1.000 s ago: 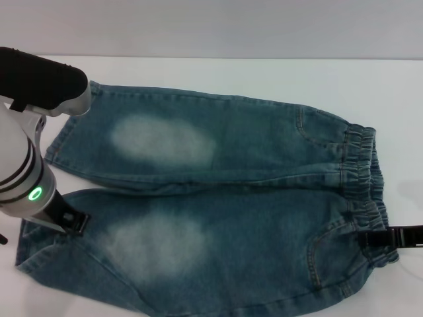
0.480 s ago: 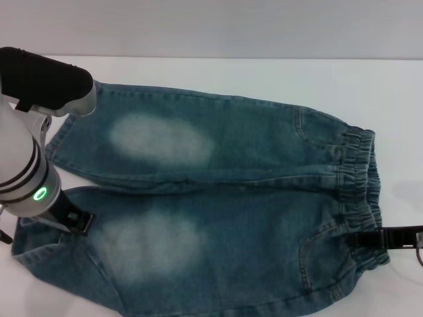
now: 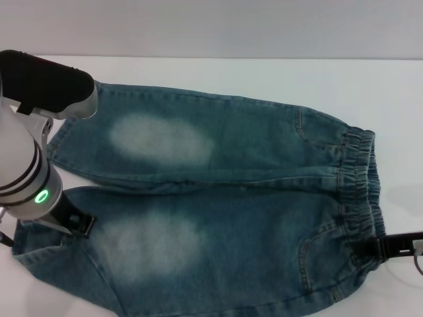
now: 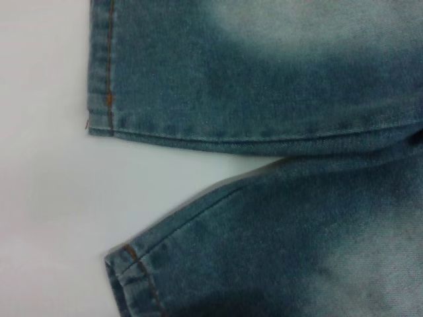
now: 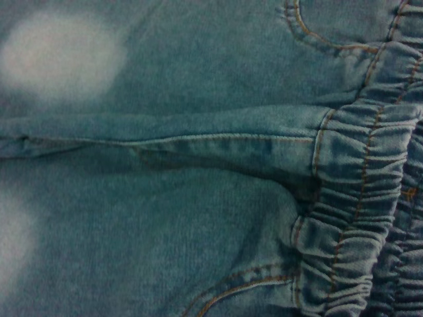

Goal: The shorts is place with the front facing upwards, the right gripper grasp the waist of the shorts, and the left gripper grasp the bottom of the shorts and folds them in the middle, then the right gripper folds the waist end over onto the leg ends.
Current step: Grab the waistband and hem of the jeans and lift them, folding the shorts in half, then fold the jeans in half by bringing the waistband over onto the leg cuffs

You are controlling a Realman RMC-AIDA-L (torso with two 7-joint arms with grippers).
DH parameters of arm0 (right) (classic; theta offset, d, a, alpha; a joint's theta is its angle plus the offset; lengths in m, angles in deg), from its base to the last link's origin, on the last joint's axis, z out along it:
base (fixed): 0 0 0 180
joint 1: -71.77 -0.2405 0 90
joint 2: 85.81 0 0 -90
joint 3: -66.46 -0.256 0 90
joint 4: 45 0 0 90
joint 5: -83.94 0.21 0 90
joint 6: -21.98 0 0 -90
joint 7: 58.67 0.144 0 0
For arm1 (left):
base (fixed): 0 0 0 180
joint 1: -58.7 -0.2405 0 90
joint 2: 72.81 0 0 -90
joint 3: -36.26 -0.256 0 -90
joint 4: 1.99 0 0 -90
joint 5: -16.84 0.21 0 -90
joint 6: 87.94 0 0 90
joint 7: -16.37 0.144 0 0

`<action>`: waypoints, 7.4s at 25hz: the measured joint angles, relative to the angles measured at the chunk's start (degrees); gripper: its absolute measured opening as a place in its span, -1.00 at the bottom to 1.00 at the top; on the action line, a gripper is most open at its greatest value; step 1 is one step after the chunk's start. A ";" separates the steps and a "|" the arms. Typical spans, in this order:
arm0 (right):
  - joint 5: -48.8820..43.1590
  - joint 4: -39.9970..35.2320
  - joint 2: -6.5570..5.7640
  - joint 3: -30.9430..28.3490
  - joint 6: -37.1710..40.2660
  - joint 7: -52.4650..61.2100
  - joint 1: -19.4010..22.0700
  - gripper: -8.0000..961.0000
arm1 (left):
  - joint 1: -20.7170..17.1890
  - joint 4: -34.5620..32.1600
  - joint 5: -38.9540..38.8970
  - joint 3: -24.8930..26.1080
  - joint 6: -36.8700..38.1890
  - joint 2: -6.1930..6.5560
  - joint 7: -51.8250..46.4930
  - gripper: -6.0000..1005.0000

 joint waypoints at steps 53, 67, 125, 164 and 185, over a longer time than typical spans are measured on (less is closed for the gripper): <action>59.47 -48.22 0.38 -35.52 2.47 -41.85 -8.25 -0.96 | -10.94 -3.43 -8.25 19.17 35.42 0.29 8.85 -0.94; 61.10 -51.78 0.26 -37.69 2.81 -43.03 -11.51 -0.96 | -9.86 -0.26 -10.55 18.83 39.88 0.28 10.75 -0.94; 57.44 -65.20 0.17 -53.40 15.54 -60.01 -12.71 0.74 | -0.17 25.83 -24.83 17.93 53.87 0.21 23.26 0.65; 56.79 -69.82 -0.09 -52.87 19.84 -60.39 -16.92 0.74 | 0.38 26.10 -25.19 17.04 52.76 0.22 25.40 0.65; 55.80 -70.13 -0.41 -52.86 21.42 -53.79 -17.76 0.51 | 0.62 25.89 -25.20 17.05 52.87 0.27 25.44 0.65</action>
